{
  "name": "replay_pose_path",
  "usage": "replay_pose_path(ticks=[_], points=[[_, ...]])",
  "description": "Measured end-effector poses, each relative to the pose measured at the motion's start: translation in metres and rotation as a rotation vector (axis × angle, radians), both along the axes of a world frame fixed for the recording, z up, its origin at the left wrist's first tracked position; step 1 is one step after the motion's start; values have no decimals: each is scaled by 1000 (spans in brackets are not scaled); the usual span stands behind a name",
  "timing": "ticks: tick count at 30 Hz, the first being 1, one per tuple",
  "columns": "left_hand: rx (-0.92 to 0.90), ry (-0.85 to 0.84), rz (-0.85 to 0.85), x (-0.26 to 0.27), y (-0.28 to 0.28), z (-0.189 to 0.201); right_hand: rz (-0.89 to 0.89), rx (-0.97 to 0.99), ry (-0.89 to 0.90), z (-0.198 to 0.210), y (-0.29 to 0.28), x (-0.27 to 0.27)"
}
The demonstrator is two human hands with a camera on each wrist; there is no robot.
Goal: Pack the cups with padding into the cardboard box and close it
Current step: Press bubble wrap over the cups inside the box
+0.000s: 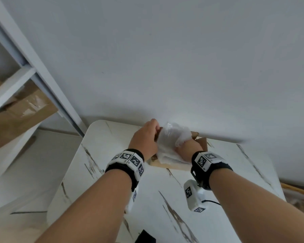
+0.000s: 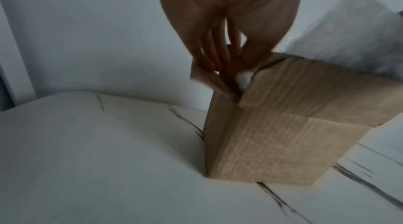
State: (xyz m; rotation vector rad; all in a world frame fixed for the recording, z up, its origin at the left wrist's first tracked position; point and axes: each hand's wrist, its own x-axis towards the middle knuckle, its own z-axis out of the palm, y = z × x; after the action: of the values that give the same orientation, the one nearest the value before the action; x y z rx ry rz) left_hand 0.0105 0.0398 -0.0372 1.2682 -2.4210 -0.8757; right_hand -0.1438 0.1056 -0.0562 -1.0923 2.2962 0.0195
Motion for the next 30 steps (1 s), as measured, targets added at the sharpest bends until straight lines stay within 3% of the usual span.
replay_pose_path(ticks=[2, 3, 6, 10, 11, 13, 15, 18, 20, 24, 30], points=[[-70, 82, 30, -6, 0, 4, 111, 72, 103, -2, -1, -1], [-66, 60, -28, -12, -1, 6, 73, 36, 69, -1, -2, 0], [-25, -153, -248, -27, 2, 7, -92, -100, -32, 18, 2, 6], [-45, -228, -242, -39, 0, -8, -187, -573, 254, 46, 16, -1], [-43, -235, -235, -42, 1, -11, -118, -672, 302, 49, 18, -4], [-35, -224, -232, -46, 4, -14, 152, -691, 262, 58, 19, 3], [7, -199, -230, -49, 4, -16, 375, -477, 224, 59, 15, 11], [124, -196, -253, -47, 1, -19, 394, -158, 248, 42, 18, 9], [73, -289, -254, -45, 0, -20, 387, -75, 269, 35, 19, 6], [-24, -398, -276, -44, 2, -24, 417, -55, 242, 28, 15, 5], [6, -475, -254, -49, 1, -27, 389, 0, 235, 18, 8, 0]])
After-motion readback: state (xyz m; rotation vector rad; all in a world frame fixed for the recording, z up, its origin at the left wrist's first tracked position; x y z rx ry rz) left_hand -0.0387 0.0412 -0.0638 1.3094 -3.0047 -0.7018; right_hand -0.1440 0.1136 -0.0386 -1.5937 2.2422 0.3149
